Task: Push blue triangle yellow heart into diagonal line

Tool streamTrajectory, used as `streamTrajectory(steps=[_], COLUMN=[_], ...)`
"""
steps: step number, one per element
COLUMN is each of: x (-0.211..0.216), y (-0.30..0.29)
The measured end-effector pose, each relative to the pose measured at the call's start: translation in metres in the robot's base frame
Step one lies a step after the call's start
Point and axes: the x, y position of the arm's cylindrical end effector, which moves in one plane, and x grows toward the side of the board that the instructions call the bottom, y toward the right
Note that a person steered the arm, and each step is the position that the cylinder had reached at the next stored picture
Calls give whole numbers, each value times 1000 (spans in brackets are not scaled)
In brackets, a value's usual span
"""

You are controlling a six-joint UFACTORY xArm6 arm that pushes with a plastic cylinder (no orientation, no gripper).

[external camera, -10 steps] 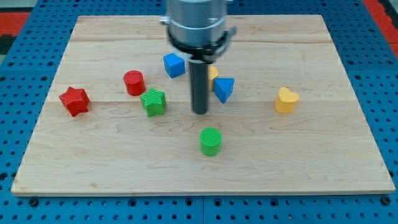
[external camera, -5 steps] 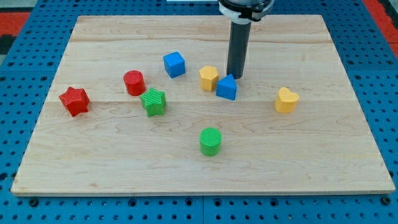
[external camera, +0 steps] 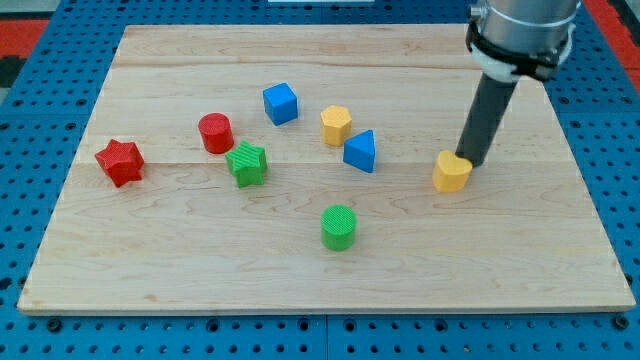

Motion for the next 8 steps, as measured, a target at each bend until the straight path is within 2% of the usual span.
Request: streamTrajectory(steps=[1,5,7,8], x=[3,27,33,71], y=[-24,-29,-57,-52])
